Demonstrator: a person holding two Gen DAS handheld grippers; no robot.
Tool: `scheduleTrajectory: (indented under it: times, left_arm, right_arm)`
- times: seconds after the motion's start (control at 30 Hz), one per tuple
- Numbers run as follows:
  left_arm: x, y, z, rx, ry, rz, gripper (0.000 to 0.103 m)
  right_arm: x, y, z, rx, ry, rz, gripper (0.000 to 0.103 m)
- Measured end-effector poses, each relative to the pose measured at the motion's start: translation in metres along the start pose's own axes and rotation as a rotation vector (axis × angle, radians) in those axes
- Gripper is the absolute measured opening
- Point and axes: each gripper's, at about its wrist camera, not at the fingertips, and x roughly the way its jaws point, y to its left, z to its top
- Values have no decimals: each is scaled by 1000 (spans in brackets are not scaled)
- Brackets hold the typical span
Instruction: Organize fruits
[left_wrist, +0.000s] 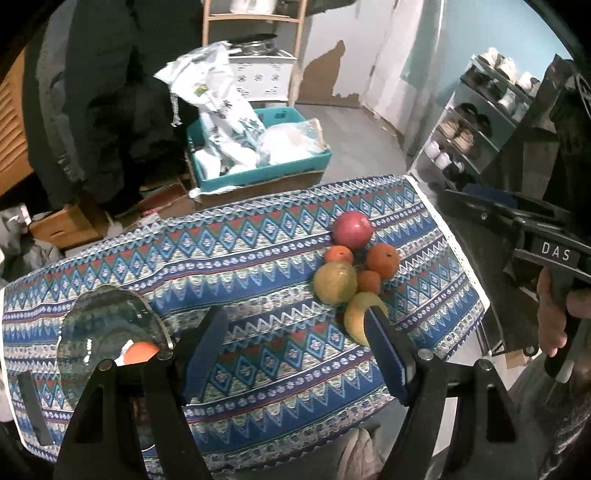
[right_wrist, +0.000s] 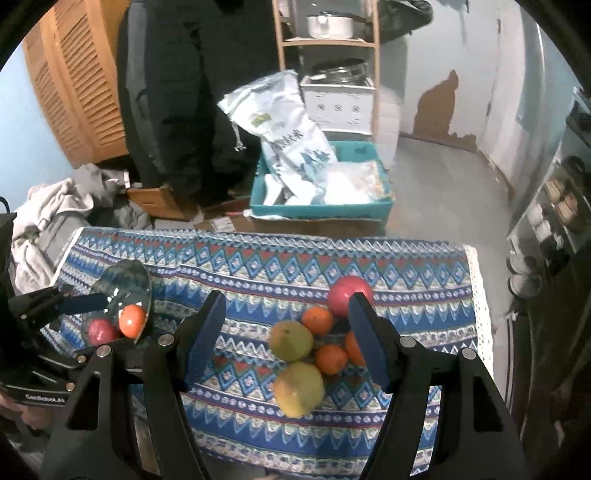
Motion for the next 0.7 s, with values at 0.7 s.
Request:
scheduleTrajectory:
  times: [0.7]
  left_arm:
    - [56, -41, 14, 33, 100, 1, 78]
  right_arm:
    - [5, -82, -35, 102, 63, -79, 70]
